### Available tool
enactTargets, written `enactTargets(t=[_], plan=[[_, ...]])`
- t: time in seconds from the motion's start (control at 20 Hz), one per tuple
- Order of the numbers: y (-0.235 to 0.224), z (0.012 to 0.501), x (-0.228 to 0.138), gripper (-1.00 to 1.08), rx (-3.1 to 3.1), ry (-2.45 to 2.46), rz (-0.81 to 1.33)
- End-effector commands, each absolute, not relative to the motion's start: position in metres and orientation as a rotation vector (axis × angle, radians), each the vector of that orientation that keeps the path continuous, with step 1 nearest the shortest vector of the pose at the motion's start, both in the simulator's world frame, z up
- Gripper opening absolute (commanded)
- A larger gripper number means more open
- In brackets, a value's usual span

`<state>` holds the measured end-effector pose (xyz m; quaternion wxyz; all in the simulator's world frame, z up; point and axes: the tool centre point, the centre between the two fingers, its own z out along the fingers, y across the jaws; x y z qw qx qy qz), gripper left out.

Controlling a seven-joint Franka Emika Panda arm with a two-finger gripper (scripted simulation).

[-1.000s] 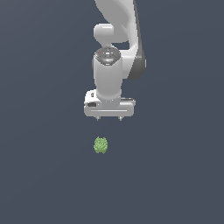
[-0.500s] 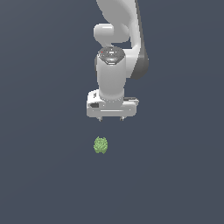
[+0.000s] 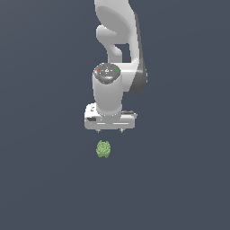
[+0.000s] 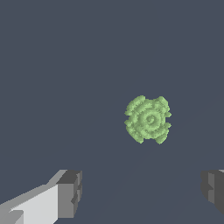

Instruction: Pick up the object and move it to a goal position.

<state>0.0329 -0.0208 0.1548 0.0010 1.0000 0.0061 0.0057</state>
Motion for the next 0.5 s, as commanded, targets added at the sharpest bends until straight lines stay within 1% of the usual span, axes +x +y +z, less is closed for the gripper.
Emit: enactTargets(t=[0.0, 0.45], plan=[[-0.029, 0.141, 0.042, 1.0, 3.14, 0.004, 0.013], [-0.053, 0.101, 0.065, 1.0, 3.141, -0.035, 0.003]])
